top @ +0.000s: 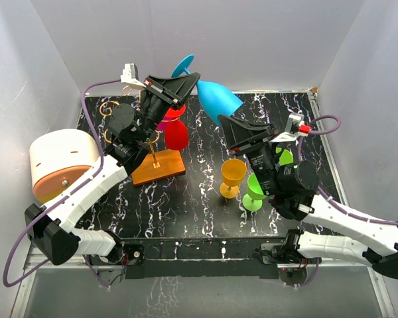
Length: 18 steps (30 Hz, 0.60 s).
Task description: Place the wine glass upside down on the wine glass rack
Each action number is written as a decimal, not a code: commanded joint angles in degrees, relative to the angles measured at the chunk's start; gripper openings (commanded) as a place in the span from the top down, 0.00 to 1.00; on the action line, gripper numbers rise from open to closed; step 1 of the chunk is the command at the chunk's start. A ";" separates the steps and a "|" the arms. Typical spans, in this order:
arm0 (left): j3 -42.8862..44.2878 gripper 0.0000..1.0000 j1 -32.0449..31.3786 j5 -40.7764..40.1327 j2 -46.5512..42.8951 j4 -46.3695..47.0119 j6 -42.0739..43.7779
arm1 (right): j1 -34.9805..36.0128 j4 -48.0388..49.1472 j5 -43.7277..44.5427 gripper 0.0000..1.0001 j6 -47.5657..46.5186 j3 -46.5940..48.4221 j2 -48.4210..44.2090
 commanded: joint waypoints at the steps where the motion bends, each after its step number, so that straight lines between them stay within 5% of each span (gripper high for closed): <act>1: -1.25 1.00 -0.36 0.74 -3.13 4.91 7.15 | 0.19 -7.99 -0.47 0.68 2.36 -1.06 -3.66; 3: -1.80 1.00 -0.35 0.95 -3.70 5.22 8.80 | 0.19 -11.53 1.69 0.44 4.25 -1.20 -5.39; 5: -2.20 1.00 -0.38 1.68 -4.06 5.20 11.20 | 0.18 -14.88 2.59 0.32 5.38 -1.66 -7.32; 18: -5.07 1.00 -0.59 16.72 -9.24 -6.62 34.22 | 0.12 -52.77 -1.20 0.26 10.45 5.48 -17.11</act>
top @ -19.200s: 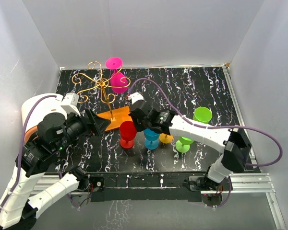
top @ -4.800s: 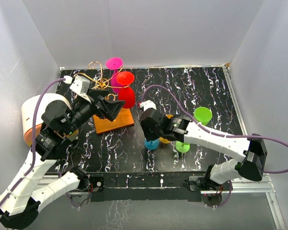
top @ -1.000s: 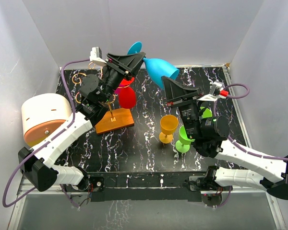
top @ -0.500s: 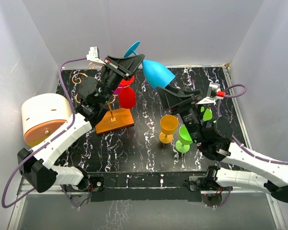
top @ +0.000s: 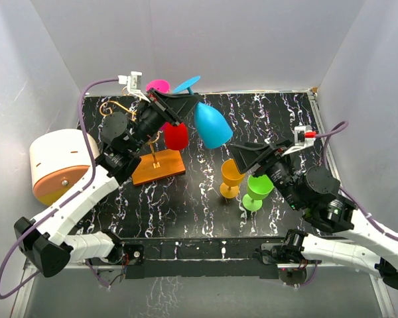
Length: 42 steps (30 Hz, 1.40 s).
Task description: Place the wine glass upside down on the wine glass rack
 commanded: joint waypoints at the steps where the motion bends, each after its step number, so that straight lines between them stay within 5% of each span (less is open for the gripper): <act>1: -0.38 1.00 -0.30 9.73 -3.60 -3.53 11.90 | 0.13 -13.02 -3.75 0.26 1.38 6.93 -1.87; 9: -1.46 1.00 -0.39 22.04 -6.55 -13.85 28.45 | 0.12 -15.37 -12.78 0.28 2.75 15.45 4.86; 15: -6.92 1.00 -0.39 14.22 -11.28 -15.46 37.60 | 0.10 -15.11 -25.28 0.27 9.32 17.85 11.52; 21: -10.32 1.00 -0.37 16.26 -13.26 -16.91 43.53 | 0.12 -10.29 -22.62 0.27 14.71 15.24 11.30; 26: -16.37 1.00 -0.39 18.08 -16.04 -9.22 43.64 | 0.16 -18.19 -7.62 0.27 22.79 18.20 11.72; 32: -17.26 1.00 -0.46 20.53 -15.70 -6.96 43.05 | 0.12 -22.60 -7.08 0.28 28.84 23.07 16.15; 36: -18.09 1.00 -0.42 21.07 -16.17 -5.66 43.13 | -1.07 -26.91 -7.27 0.38 31.29 26.81 19.46; 42: -18.42 1.00 -0.41 21.33 -16.58 -4.23 42.26 | -16.89 -20.99 -31.67 0.55 33.81 26.15 23.41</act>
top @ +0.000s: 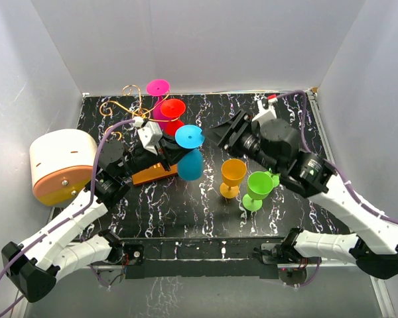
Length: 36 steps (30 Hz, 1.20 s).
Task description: Place the wine glass upside down on the wine glass rack
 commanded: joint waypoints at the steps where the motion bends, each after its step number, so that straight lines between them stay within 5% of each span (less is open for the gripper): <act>1: -0.02 1.00 -0.27 1.36 -1.82 4.48 0.22 | -12.62 7.36 -21.24 0.60 5.20 -1.23 1.44; 5: -0.12 1.00 -0.28 1.32 -1.82 4.74 -0.06 | -16.73 17.84 -30.91 0.65 10.48 -8.62 0.54; 9: -0.08 1.00 -0.26 1.56 -1.40 4.71 -0.30 | -18.34 27.30 -33.70 0.47 14.44 -14.45 -2.15; 20: -0.64 1.00 -0.28 0.80 -1.61 4.56 -0.39 | -18.80 29.76 -27.39 0.46 17.41 -18.06 -6.44; 26: -0.26 1.00 -0.24 1.57 -0.96 4.40 -0.49 | -18.80 37.24 -36.40 0.44 17.43 -17.73 -3.58; 30: 0.21 1.00 -0.28 2.17 -0.35 4.14 -0.44 | -18.75 37.06 -39.49 0.47 18.09 -16.67 -1.55; 36: 0.23 1.00 -0.28 2.73 -0.29 3.02 0.24 | -18.81 39.08 -40.90 0.68 21.61 -18.11 -0.35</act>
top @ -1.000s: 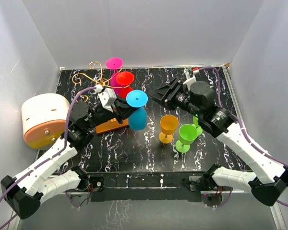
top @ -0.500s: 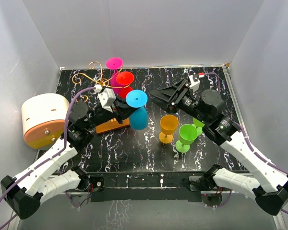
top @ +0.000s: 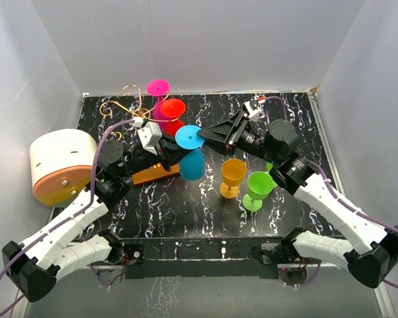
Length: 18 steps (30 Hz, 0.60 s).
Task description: Place the wine glass upside down on the wine glass rack
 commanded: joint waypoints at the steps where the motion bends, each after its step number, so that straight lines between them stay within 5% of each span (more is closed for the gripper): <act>1: 0.73 1.00 -0.28 1.46 -0.60 0.51 1.03 | -0.21 5.97 -2.13 0.73 2.86 -0.09 -0.79; 9: 1.01 0.93 -0.28 1.61 -1.81 -4.18 1.71 | -0.27 10.01 -4.10 1.00 7.65 -3.47 -0.44; 14: 1.24 0.49 -0.24 -2.36 -4.04 -10.23 -0.88 | -0.22 9.25 -2.82 1.00 8.10 -4.14 -1.76; 18: 3.87 0.38 -0.32 -7.55 -5.98 -19.60 -3.91 | -0.23 8.68 -1.52 1.00 8.31 -3.88 -2.00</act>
